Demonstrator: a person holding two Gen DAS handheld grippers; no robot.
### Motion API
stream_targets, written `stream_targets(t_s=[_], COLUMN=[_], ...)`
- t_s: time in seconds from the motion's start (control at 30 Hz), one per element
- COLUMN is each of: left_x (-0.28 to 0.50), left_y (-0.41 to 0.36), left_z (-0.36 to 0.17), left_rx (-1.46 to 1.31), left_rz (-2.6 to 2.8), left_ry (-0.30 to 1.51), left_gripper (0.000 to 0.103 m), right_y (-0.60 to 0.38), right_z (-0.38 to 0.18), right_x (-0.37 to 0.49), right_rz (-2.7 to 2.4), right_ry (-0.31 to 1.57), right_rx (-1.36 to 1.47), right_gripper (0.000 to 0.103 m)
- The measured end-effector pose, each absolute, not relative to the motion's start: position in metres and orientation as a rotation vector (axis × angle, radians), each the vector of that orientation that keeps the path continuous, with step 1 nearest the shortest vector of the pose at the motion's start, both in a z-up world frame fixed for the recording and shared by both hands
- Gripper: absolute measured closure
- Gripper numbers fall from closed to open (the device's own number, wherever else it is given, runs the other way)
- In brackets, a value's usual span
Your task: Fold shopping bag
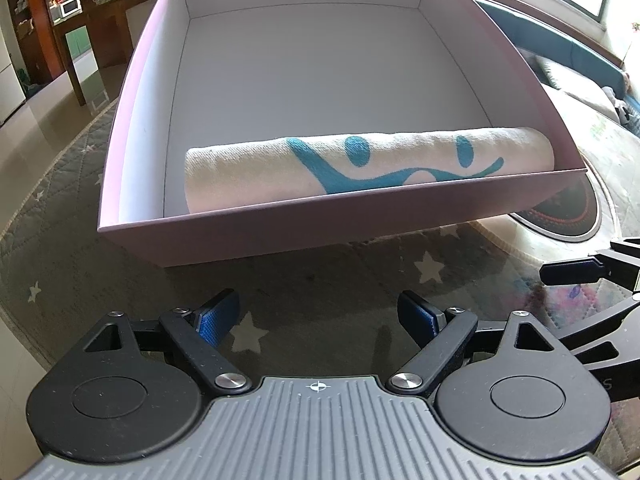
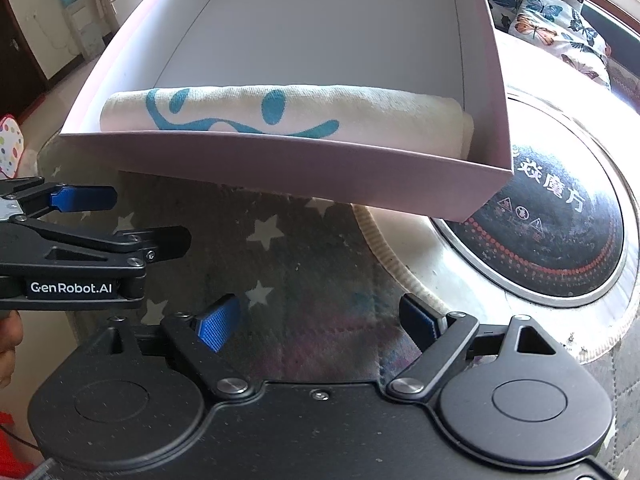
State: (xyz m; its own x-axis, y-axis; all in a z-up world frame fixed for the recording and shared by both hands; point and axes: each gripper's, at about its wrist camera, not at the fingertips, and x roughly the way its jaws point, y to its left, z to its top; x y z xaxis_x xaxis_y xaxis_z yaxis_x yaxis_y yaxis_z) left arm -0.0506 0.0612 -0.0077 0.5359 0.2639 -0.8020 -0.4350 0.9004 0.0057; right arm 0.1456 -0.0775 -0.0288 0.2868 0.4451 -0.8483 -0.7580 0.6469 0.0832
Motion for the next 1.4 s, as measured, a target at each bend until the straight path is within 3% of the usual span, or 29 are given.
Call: stream_targets(t_s=[0.67,1.4], left_x=[-0.054,-0.054], left_y=[0.051,0.048], left_z=[-0.006,-0.008], left_rx=[-0.203,-0.206], left_rz=[0.406,0.408], left_ry=[0.919,0.921], left_gripper=[0.016,0.016], right_y=[-0.102,-0.117], right_z=[-0.025,-0.026], right_x=[0.145,0.145], right_rz=[0.802,0.781], right_ry=[0.967,0.938], right_rx=[-0.362,-0.369], right_gripper=[0.014,0.001])
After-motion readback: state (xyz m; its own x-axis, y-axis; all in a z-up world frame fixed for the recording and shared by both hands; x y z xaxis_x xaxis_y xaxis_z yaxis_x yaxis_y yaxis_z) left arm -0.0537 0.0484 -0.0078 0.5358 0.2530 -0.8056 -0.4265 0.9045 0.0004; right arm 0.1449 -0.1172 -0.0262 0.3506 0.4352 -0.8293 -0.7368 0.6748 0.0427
